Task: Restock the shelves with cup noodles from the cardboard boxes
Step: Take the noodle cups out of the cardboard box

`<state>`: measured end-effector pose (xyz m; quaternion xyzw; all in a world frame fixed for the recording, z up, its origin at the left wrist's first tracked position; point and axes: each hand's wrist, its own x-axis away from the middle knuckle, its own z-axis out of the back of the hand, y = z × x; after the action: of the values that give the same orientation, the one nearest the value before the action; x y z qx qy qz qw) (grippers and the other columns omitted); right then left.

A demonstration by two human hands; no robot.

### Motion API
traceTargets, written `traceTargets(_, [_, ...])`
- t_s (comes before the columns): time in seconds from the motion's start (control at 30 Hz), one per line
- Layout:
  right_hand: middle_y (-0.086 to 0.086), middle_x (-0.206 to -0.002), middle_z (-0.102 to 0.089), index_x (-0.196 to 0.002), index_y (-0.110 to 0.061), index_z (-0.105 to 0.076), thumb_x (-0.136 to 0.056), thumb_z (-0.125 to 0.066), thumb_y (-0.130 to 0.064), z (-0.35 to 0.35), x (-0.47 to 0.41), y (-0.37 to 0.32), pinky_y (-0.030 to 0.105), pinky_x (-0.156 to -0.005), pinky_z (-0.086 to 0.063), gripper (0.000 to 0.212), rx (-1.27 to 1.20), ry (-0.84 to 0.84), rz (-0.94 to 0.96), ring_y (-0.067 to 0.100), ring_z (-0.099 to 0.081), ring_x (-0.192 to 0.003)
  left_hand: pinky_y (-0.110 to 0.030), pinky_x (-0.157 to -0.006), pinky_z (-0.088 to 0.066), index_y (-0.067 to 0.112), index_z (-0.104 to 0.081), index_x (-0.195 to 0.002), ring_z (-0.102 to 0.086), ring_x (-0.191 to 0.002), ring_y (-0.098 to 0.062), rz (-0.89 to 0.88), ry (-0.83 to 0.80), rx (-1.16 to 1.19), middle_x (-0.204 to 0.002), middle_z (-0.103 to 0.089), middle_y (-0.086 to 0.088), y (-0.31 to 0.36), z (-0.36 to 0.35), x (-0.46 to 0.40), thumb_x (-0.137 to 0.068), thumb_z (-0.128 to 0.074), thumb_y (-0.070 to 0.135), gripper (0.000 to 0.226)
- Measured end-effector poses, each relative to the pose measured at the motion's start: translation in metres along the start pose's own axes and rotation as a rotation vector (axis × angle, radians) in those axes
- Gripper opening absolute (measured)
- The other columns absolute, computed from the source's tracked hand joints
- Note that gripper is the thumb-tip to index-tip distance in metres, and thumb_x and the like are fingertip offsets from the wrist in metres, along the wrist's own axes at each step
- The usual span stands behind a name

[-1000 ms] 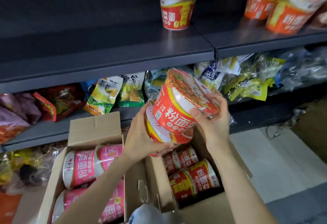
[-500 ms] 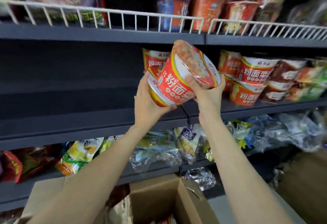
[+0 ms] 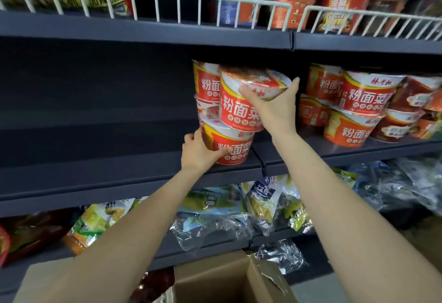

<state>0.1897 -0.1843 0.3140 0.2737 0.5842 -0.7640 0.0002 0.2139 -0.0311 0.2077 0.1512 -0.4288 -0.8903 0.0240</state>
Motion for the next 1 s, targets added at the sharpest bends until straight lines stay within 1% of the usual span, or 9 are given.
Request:
traceTargets(0.1, [0.012,-0.156,-0.016,-0.152,-0.017,0.007,-0.082,-0.062,-0.058,-0.012,-0.008,0.007,0.042,-0.108,-0.035,0.106,0.172,-0.071,0.035,0.028,-0.034,-0.137,-0.042,-0.092,-0.046,0.017,-0.030,-0.141,-0.054,-0.116,-0.029,0.001,0.095,0.001,-0.134,-0.041,-0.008,0.013,-0.006,0.003,-0.064,-0.081,0.050,0.098])
traceTargets(0.2, [0.015,-0.152,-0.019,-0.151,-0.023,0.011,-0.094,-0.052,-0.043,-0.019,0.000,0.026,0.042,-0.103,-0.039,0.087,0.284,-0.101,0.082,0.031,-0.040,-0.131,-0.043,-0.087,-0.047,0.021,-0.027,-0.142,-0.053,-0.117,-0.029,0.013,0.181,0.000,-0.138,-0.039,-0.005,0.017,-0.012,0.005,-0.067,-0.081,0.047,0.096])
traceTargets(0.33, [0.013,-0.145,-0.030,-0.151,-0.026,0.009,-0.095,-0.053,-0.033,-0.032,0.007,0.041,0.043,-0.094,-0.045,0.085,0.416,-0.097,0.183,0.030,-0.048,-0.122,-0.044,-0.089,-0.049,0.022,-0.027,-0.143,-0.053,-0.119,-0.024,-0.038,0.188,0.088,-0.138,-0.038,-0.003,0.011,-0.019,0.007,-0.072,-0.078,0.041,0.090])
traceTargets(0.5, [0.009,-0.148,-0.029,-0.152,-0.025,0.002,-0.095,-0.054,-0.033,-0.025,0.023,0.037,0.032,-0.099,-0.036,0.081,0.244,-0.164,0.129,0.023,-0.040,-0.131,-0.033,-0.091,-0.047,0.022,-0.039,-0.138,-0.056,-0.109,-0.012,-0.055,0.163,0.245,-0.132,-0.046,0.000,0.013,-0.002,0.017,-0.084,-0.069,0.028,0.062])
traceTargets(0.63, [0.000,-0.144,-0.037,-0.147,-0.023,-0.030,-0.097,-0.053,-0.028,0.014,0.074,0.044,0.021,-0.097,-0.032,0.056,0.243,-0.130,0.175,0.009,-0.039,-0.127,-0.019,-0.085,-0.046,0.019,-0.054,-0.122,-0.057,-0.096,-0.002,-0.166,0.235,0.532,-0.109,-0.059,0.011,0.014,0.019,0.074,-0.088,-0.063,0.016,0.035])
traceTargets(0.7, [-0.008,-0.129,-0.051,-0.135,-0.023,-0.047,-0.096,-0.053,-0.023,0.041,0.108,0.059,0.016,-0.092,-0.036,0.039,0.259,-0.261,0.166,0.002,-0.047,-0.116,-0.019,-0.082,-0.045,0.018,-0.058,-0.109,-0.059,-0.090,-0.006,-0.286,0.229,0.578,-0.094,-0.061,0.009,0.002,0.025,0.119,-0.090,-0.059,0.012,0.019])
traceTargets(0.83, [-0.016,-0.107,-0.065,-0.119,-0.028,-0.060,-0.094,-0.057,-0.017,0.083,0.190,0.118,0.009,-0.090,-0.043,0.027,0.262,-0.570,-0.048,-0.004,-0.060,-0.101,-0.018,-0.079,-0.044,0.014,-0.058,-0.101,-0.059,-0.086,-0.005,-0.402,0.012,0.456,-0.090,-0.062,0.006,-0.052,0.016,0.203,-0.091,-0.055,0.013,0.011])
traceTargets(0.93, [-0.017,-0.101,-0.068,-0.106,-0.043,-0.059,-0.092,-0.060,-0.017,0.095,0.255,0.176,0.018,-0.091,-0.046,0.030,0.320,-0.646,-0.227,0.000,-0.063,-0.098,-0.026,-0.084,-0.049,0.021,-0.060,-0.106,-0.063,-0.092,-0.001,-0.270,-0.327,0.225,-0.093,-0.065,0.016,-0.108,-0.014,0.245,-0.087,-0.055,0.030,0.022])
traceTargets(1.0, [-0.016,-0.104,-0.068,-0.107,-0.042,-0.060,-0.091,-0.061,-0.015,0.095,0.291,0.212,0.021,-0.092,-0.047,0.031,0.367,-0.691,-0.370,0.003,-0.063,-0.100,-0.031,-0.088,-0.050,0.026,-0.058,-0.113,-0.063,-0.096,-0.002,-0.174,-0.541,0.070,-0.097,-0.065,0.020,-0.139,-0.043,0.264,-0.082,-0.057,0.038,0.033])
